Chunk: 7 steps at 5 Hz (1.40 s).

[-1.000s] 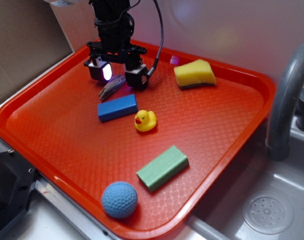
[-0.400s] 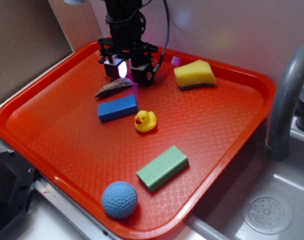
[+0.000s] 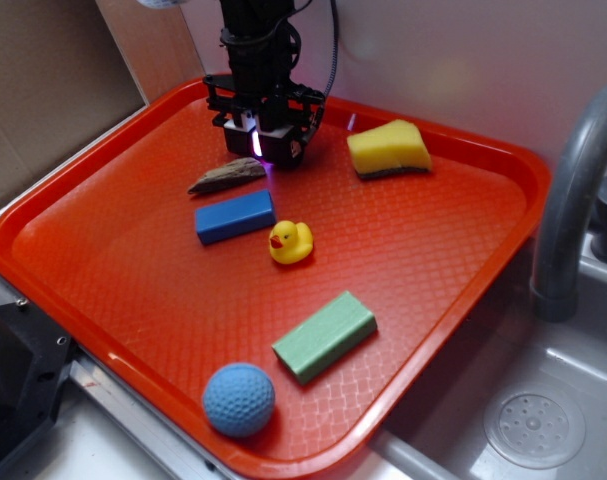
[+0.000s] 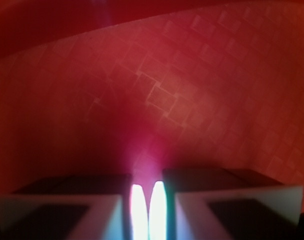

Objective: Grab the wood chip.

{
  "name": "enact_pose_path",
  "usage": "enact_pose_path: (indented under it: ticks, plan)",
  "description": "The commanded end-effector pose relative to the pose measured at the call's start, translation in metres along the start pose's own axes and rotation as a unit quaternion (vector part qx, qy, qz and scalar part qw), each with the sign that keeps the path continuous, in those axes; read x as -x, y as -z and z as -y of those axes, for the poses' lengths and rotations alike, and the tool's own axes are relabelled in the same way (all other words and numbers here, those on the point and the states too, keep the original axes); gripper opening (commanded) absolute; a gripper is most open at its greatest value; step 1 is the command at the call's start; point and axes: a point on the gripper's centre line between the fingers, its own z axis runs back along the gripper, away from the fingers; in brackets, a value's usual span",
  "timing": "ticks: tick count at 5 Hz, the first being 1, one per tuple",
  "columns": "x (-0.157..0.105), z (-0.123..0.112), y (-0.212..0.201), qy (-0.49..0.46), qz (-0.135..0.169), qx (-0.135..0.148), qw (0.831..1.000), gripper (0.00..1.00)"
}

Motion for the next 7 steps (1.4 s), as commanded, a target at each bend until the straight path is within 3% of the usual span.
enact_pose_path:
  ticks: [1, 3, 4, 5, 6, 7]
  plan:
    - [0.002, -0.012, -0.003, -0.012, 0.001, -0.007, 1.0, 0.0]
    - [0.01, -0.018, -0.026, -0.014, 0.019, 0.021, 1.0, 0.0]
    - [0.021, -0.044, -0.071, -0.004, 0.071, 0.037, 0.997, 1.0]
    - [0.032, -0.077, -0.101, 0.004, 0.1, 0.076, 0.992, 1.0]
    - [0.04, -0.084, -0.095, 0.03, 0.097, 0.076, 0.992, 1.0]
    - [0.046, -0.082, -0.065, 0.102, 0.077, 0.037, 0.991, 1.0]
